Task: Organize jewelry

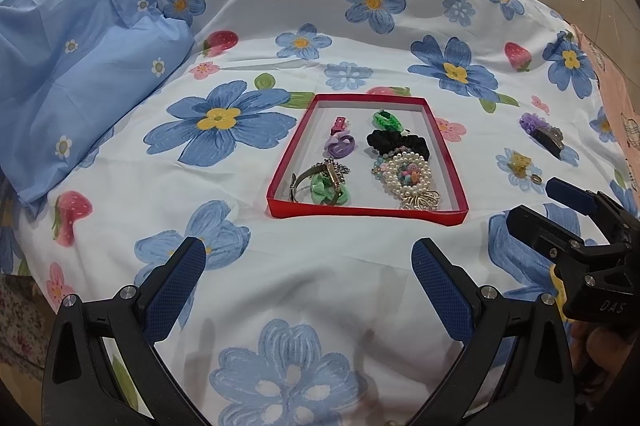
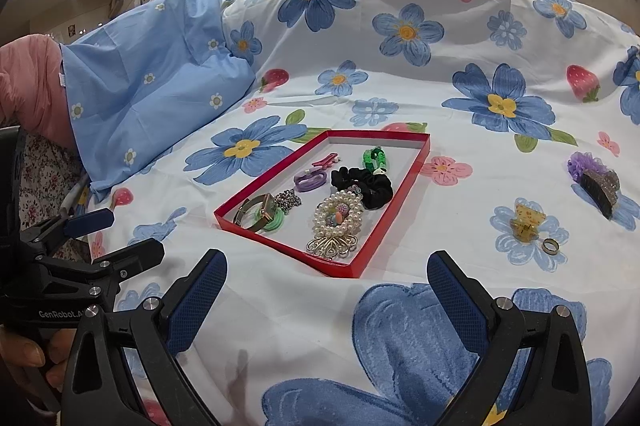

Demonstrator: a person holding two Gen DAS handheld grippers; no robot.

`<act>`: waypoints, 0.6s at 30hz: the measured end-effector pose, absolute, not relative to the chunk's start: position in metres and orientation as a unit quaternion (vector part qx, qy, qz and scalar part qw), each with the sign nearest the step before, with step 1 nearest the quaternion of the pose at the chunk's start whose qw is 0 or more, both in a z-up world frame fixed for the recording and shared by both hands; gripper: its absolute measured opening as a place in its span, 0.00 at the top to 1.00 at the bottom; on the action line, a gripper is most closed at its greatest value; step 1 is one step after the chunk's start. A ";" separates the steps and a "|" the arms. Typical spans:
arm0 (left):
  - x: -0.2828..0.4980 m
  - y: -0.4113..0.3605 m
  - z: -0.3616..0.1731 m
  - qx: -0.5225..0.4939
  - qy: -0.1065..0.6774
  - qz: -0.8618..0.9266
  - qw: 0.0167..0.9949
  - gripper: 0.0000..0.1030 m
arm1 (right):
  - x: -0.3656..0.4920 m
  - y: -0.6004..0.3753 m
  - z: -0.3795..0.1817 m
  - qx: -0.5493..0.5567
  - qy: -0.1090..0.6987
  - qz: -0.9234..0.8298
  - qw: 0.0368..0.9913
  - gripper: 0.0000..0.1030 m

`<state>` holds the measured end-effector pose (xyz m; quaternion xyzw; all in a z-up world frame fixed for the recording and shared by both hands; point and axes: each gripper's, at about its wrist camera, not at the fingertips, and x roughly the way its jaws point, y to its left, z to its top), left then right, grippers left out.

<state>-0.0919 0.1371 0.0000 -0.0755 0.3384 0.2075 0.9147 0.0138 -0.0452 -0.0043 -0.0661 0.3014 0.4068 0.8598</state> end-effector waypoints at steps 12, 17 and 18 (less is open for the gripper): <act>-0.081 0.137 -0.004 -0.078 0.345 0.200 0.914 0.00 | 0.018 -0.046 -0.007 -0.065 0.305 0.404 0.860 0.02; -0.077 0.139 -0.004 -0.081 0.347 0.197 0.913 0.00 | 0.027 -0.045 -0.008 -0.064 0.310 0.403 0.859 0.02; -0.075 0.140 -0.005 -0.081 0.348 0.196 0.913 0.00 | 0.028 -0.045 -0.009 -0.063 0.311 0.403 0.858 0.02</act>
